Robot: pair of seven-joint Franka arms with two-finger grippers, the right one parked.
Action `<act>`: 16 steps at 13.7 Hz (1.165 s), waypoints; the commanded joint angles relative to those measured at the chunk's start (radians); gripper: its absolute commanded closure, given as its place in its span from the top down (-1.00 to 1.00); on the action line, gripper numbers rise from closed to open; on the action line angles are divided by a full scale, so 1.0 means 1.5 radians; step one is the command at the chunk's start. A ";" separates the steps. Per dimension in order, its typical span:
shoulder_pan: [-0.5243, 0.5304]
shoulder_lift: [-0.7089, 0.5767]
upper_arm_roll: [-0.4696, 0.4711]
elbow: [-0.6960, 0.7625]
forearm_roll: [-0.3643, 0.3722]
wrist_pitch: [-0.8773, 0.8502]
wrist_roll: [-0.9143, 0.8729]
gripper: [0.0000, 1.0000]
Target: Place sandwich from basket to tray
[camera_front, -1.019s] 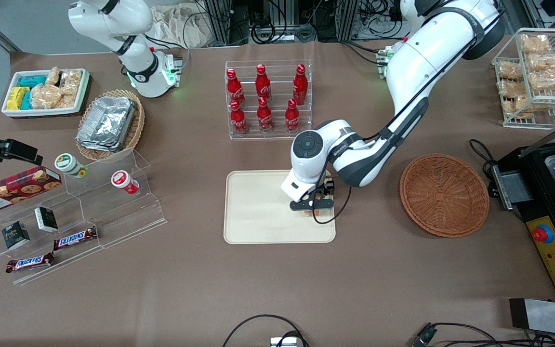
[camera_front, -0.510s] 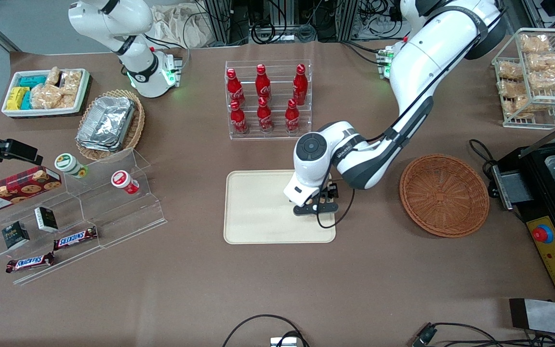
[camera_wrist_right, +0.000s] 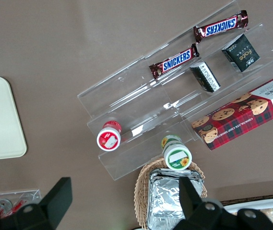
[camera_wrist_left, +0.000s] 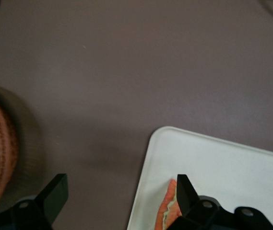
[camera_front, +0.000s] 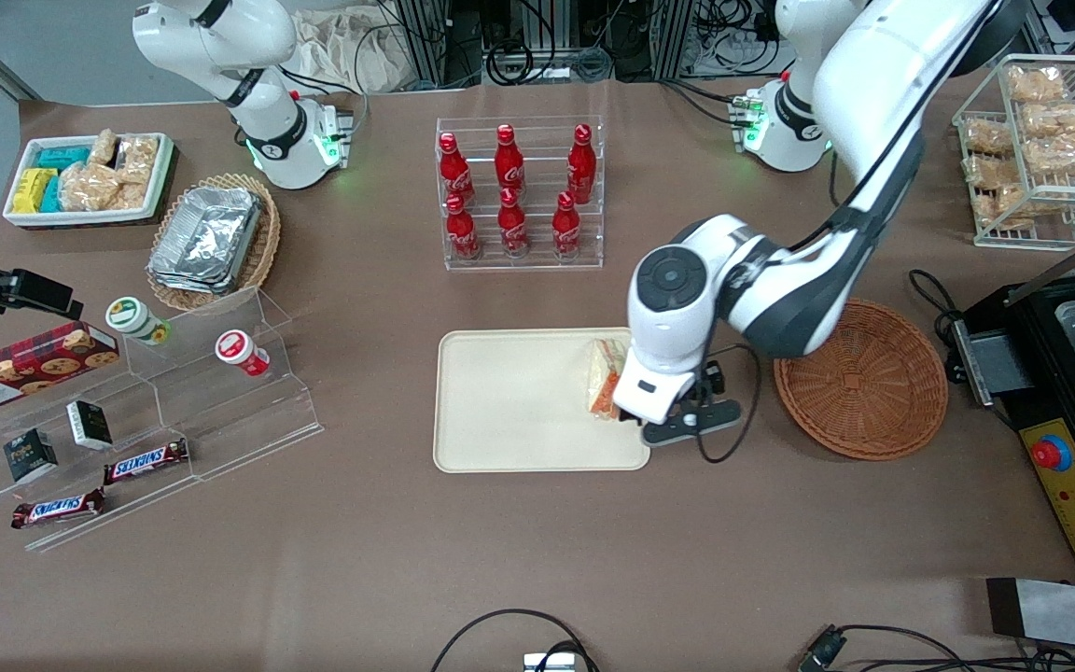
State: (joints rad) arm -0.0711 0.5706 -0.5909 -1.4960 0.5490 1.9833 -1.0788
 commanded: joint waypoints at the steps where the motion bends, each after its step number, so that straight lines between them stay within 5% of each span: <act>1: 0.029 -0.044 -0.001 -0.011 -0.036 -0.019 0.003 1.00; 8: 0.121 -0.107 0.000 0.003 -0.127 -0.076 0.145 1.00; 16: 0.158 -0.128 0.002 0.004 -0.146 -0.101 0.186 1.00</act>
State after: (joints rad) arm 0.1506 0.3985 -0.5879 -1.4840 0.3474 1.8507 -0.8195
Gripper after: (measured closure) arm 0.000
